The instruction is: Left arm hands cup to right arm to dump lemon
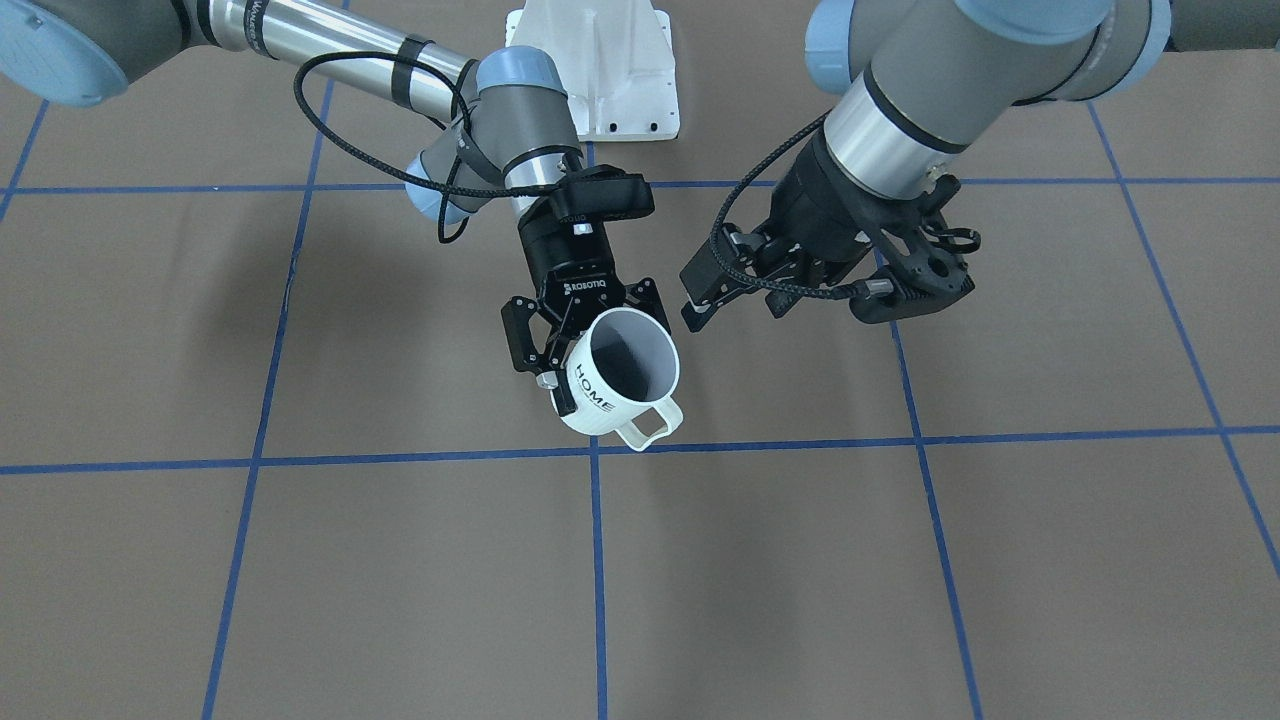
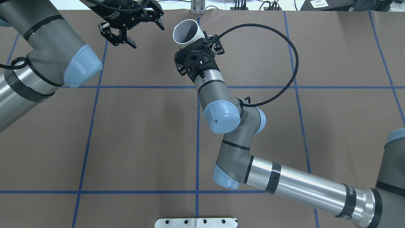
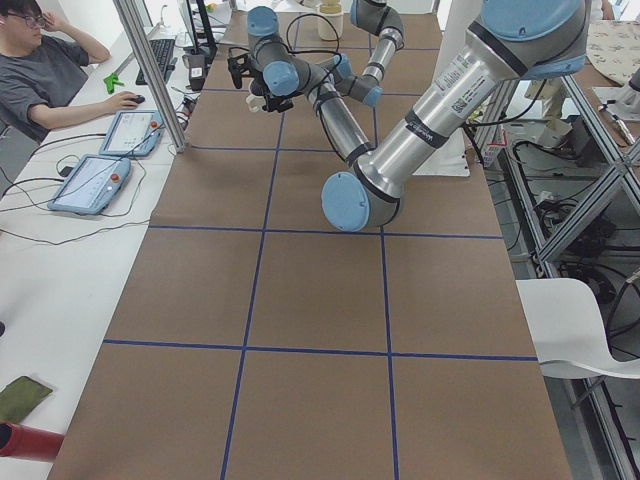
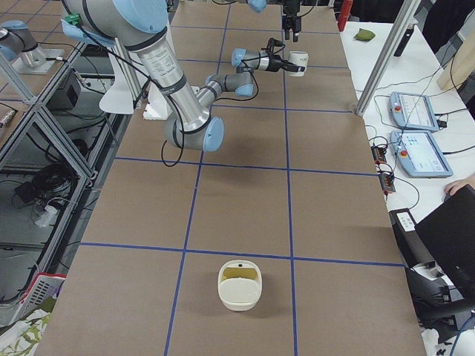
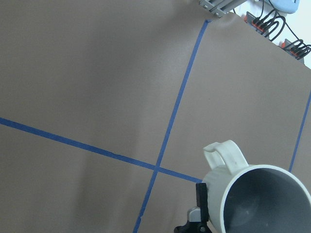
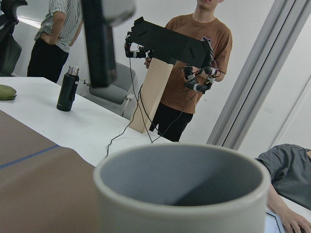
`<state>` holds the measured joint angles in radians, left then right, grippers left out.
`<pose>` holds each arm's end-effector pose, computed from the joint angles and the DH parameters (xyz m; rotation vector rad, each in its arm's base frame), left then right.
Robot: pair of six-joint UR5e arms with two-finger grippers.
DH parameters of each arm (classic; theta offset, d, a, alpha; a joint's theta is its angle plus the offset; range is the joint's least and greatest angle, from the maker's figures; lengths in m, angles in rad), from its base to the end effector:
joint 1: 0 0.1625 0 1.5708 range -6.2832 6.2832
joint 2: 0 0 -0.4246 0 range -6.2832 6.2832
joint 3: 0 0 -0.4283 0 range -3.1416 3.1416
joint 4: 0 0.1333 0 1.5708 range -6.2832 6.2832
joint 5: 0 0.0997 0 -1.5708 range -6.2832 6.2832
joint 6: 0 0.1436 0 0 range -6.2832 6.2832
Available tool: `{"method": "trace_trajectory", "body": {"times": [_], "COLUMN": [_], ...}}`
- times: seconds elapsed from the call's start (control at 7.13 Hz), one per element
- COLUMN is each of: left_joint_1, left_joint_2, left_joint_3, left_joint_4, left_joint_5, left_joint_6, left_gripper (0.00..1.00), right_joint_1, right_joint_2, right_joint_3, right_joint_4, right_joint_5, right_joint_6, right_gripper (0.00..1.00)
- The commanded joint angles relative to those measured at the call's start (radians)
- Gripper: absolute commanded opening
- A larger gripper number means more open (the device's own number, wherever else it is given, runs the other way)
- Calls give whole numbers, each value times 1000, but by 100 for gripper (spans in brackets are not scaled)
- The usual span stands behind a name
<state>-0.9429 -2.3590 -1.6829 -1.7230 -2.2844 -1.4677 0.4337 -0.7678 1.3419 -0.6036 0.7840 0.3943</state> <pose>0.3858 -0.5984 0.0935 -0.0567 1.1932 -0.3634 -0.5994 -0.5366 0.1281 1.4497 -0.5486 0.0185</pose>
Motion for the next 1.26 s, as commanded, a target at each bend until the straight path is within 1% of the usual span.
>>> {"method": "trace_trajectory", "body": {"times": [0.0, 0.14, 0.28, 0.42, 0.7, 0.98, 1.12], "left_joint_1": [13, 21, 29, 33, 41, 47, 47], "left_joint_2": [-11, -11, -11, -10, -11, -10, -9], "left_joint_3": [3, 11, 23, 29, 28, 29, 29], "left_joint_4": [-13, -32, -58, -66, -66, -66, -66], "left_joint_5": [0, 0, 0, 0, 0, 0, 0], "left_joint_6": [0, 0, 0, 0, 0, 1, 3], "left_gripper": [70, 64, 56, 52, 49, 43, 42], "right_joint_1": [-24, -39, -55, -64, -67, -70, -70], "right_joint_2": [1, 1, -1, -1, 1, 1, 1], "right_joint_3": [5, 8, 6, 6, 8, 17, 17], "right_joint_4": [1, 1, 1, 2, 2, 2, 2], "right_joint_5": [-43, -63, -103, -107, -108, -108, -108], "right_joint_6": [0, 0, 0, 0, 0, 0, 0], "right_gripper": [21, 21, 22, 22, 22, 22, 22]}}
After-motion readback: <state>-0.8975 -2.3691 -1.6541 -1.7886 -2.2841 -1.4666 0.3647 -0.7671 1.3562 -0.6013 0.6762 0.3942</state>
